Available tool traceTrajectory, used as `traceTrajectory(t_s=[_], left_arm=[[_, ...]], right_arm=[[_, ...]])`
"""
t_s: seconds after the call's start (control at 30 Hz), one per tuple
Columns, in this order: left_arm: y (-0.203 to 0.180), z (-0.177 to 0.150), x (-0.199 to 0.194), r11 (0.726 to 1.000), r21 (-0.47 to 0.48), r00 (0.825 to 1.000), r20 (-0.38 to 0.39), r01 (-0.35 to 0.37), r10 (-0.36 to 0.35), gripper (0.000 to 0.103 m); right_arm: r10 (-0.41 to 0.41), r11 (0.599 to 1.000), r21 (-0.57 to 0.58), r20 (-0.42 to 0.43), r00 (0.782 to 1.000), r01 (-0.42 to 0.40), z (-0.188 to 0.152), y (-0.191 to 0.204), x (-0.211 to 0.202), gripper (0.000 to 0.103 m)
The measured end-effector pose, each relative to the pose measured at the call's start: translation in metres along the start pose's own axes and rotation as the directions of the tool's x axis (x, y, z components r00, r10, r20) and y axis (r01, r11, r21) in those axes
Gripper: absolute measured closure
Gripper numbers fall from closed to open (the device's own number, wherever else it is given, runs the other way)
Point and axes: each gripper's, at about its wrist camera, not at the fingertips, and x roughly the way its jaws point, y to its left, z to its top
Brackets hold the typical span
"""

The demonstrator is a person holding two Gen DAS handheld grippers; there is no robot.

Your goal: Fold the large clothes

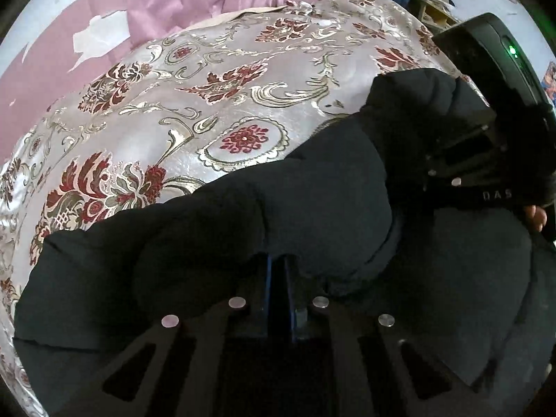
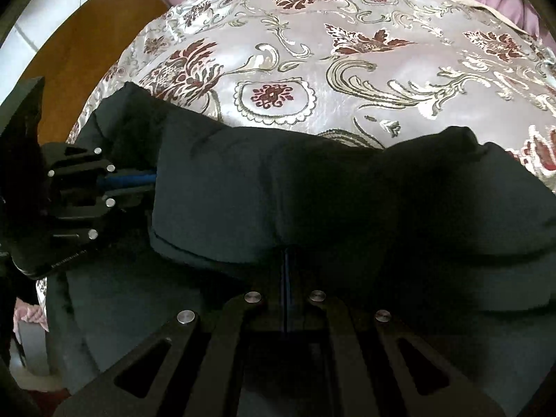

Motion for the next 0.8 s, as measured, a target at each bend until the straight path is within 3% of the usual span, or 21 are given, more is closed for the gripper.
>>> traceTrajectory(t_s=[0.23,0.33,0.47,0.57,0.8], left_arm=[[0.007,0.006,0.02,0.999,-0.028,0.999,0.042,-0.031,0.032,0.096],[0.011,-0.001,0.016,0.997,-0.071,0.996,0.087,-0.009,0.015,0.096],[0.0,-0.009,0.011,0.997,-0.053,0.993,0.103,-0.055,0.06,0.096],[-0.001,-0.009,0.013,0.996,-0.05,0.992,0.108,-0.067,0.072,0.096],[-0.004,-0.012,0.007,0.995,-0.05,0.984,0.152,-0.086,0.093,0.097]], right_arm=[[-0.012,1.0,0.003,0.065,0.998,0.012,0.005,0.001,0.016,0.103],[-0.003,1.0,0.024,0.12,0.993,0.0,0.004,-0.004,0.02,0.103],[-0.023,1.0,0.024,0.209,0.978,0.018,-0.013,0.002,0.015,0.103],[-0.05,0.999,0.008,0.227,0.973,0.05,-0.015,0.006,0.015,0.103],[-0.037,0.999,0.016,0.254,0.967,0.034,-0.013,-0.002,0.016,0.103]])
